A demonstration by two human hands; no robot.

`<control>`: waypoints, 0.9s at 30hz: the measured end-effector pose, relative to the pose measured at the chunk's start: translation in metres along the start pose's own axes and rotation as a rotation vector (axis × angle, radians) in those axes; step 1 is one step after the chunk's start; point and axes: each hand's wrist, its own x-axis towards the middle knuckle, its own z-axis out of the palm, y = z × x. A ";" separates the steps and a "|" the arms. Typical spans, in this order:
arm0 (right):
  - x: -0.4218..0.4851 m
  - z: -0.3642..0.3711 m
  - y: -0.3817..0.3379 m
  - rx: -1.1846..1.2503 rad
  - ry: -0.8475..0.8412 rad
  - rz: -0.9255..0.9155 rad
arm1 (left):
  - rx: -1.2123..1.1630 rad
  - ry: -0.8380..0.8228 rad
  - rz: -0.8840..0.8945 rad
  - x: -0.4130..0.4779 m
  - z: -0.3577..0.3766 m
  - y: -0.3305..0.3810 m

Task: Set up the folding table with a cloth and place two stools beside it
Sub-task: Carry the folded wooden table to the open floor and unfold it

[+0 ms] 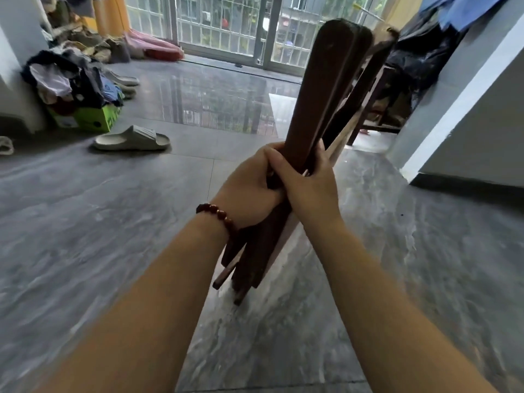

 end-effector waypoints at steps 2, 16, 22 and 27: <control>-0.002 -0.002 0.000 -0.042 0.058 0.007 | 0.003 0.022 -0.023 -0.004 0.007 0.005; -0.016 -0.049 0.001 -0.196 0.145 -0.039 | 0.108 0.057 -0.046 -0.015 0.043 0.028; -0.017 -0.046 -0.002 -0.205 0.126 -0.029 | 0.120 0.102 -0.036 -0.024 0.043 0.032; -0.019 -0.041 -0.008 -0.195 0.041 -0.031 | 0.107 0.159 -0.081 -0.037 0.037 0.032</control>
